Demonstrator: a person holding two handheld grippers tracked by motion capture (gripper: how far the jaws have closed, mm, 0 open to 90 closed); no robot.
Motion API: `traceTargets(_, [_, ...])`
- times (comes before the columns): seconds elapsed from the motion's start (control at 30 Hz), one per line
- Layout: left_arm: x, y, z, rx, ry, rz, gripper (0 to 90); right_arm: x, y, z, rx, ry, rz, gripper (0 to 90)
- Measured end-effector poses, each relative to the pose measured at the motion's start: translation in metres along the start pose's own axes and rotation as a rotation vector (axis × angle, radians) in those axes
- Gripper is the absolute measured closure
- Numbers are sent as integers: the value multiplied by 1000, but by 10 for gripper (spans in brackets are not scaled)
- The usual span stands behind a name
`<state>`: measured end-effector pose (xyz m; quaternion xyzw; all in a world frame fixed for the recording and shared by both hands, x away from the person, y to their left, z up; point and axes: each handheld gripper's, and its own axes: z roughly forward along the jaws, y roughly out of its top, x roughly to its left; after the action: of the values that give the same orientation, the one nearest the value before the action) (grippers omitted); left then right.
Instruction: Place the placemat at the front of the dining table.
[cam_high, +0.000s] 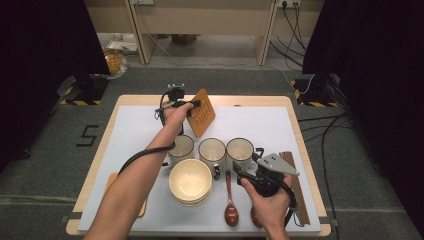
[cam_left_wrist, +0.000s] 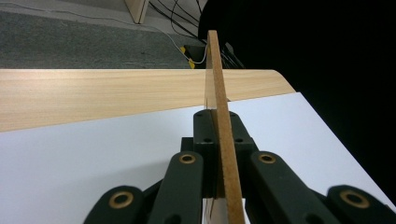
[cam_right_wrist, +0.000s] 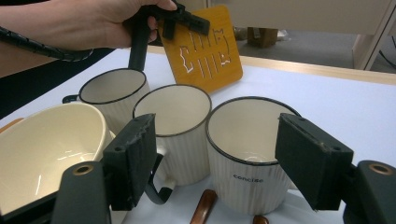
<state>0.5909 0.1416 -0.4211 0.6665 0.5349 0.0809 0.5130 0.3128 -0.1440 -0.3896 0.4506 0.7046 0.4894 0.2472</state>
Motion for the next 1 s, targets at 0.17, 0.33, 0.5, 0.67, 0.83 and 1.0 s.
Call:
traceTargets(0.17, [0,0,1,1,3,5,860,0,-1,1,4,2,1,295])
traceTargets(0.33, [1,0,2,5,4,15,860,0,-1,1,5,1,-3,295])
traceTargets(0.5, [3,-1,4,6,6,19,860,0,-1,1,5,0,-3,295])
traceTargets(0.67, [1,-1,6,7,1,25,860,-1,-2,2,8,-1,-1,295])
traceTargets(0.83, [1,-2,9,11,-1,26,860,-1,-2,1,7,-1,0,295])
traceTargets(1.0, [2,-1,9,12,-6,23,860,-1,-2,2,9,-2,-1,295])
